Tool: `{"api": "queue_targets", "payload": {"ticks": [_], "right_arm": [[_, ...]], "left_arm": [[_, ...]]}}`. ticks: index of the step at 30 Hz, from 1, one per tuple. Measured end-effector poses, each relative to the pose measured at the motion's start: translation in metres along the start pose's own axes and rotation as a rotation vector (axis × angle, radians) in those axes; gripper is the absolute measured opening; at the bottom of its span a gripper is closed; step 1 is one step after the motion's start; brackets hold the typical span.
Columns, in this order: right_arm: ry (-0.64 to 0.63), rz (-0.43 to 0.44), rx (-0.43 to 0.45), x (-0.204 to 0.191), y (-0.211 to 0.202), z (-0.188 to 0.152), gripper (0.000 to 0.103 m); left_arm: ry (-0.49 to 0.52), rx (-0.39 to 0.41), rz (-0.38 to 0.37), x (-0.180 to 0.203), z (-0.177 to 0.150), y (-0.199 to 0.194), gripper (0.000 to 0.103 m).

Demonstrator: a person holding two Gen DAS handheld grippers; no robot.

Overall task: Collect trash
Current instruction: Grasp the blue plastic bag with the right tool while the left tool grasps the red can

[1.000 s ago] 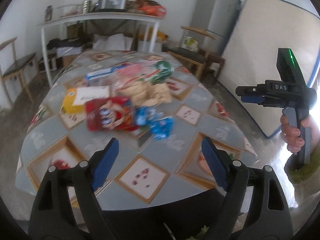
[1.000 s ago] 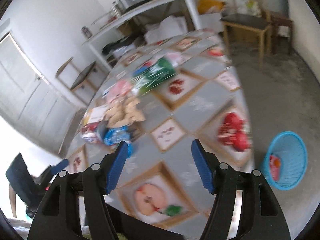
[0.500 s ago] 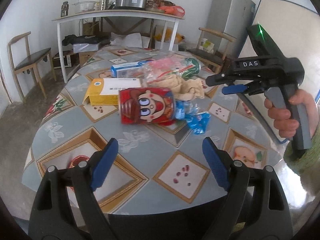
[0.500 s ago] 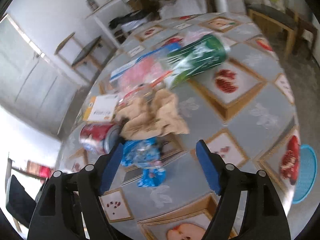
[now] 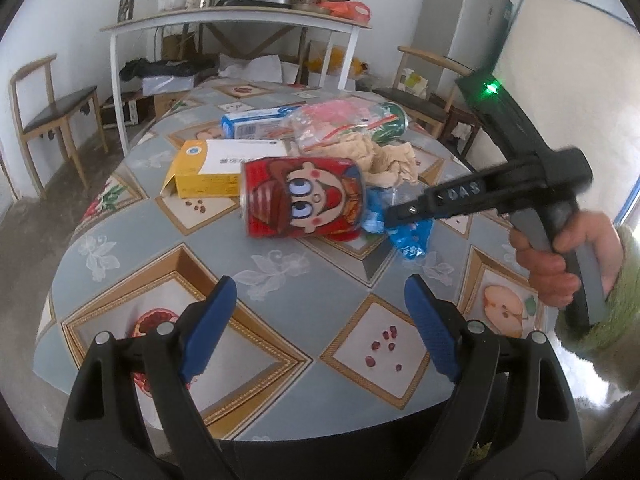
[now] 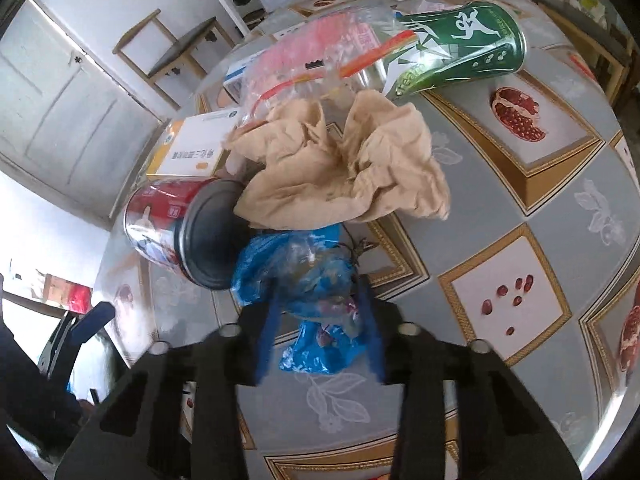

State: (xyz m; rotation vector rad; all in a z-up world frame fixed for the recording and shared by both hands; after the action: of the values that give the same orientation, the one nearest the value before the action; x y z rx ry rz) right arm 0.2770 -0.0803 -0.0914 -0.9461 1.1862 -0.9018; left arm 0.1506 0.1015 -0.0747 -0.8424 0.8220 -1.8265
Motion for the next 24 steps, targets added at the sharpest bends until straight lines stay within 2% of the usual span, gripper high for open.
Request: {"api": "queue_targets", "payload": {"ticks": [3,9,13,15,17,18,20,24], "right_arm": [[0.001,-0.009,0.004,0.003,-0.003,-0.006,0.024],[0.016,-0.014,-0.006,0.014,-0.013,-0.026,0.019],[0.048,-0.003,-0.005,0.026,-0.02,-0.041,0.019],[0.065,0.004,0.001,0.031,-0.023,-0.045,0.019],[0.076,0.01,0.004,0.035,-0.025,-0.049,0.019],[0.081,0.013,0.006,0.036,-0.025,-0.05,0.019],[0.089,0.022,0.008,0.039,-0.025,-0.052,0.019],[0.086,0.028,0.014,0.04,-0.027,-0.055,0.019]], "left_arm": [[-0.038,0.017,-0.025,-0.011,0.006,-0.004,0.082],[-0.172,0.075,-0.128,-0.042,0.038,-0.012,0.082],[-0.22,0.086,-0.1,-0.058,0.073,-0.007,0.065],[-0.203,0.044,-0.083,-0.06,0.093,0.005,0.057],[-0.202,-0.011,-0.094,-0.06,0.109,0.022,0.044],[-0.202,-0.028,-0.104,-0.062,0.113,0.027,0.042],[-0.189,-0.07,-0.105,-0.059,0.118,0.04,0.029],[-0.149,-0.122,-0.077,-0.053,0.109,0.043,0.023]]}}
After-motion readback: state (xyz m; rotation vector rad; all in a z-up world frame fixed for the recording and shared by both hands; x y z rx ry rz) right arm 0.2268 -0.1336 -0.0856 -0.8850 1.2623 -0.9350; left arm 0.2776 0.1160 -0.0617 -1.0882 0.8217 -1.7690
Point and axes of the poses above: each gripper's, at about its wrist camera, not at the fingertips, and y roughly the way its jaws point, x to its right, z to its top, the point moved 1 cm from there along y, roughly the way its jaws point, and after that the axes turned 14 degrees about -x, right-handed, at the moved point
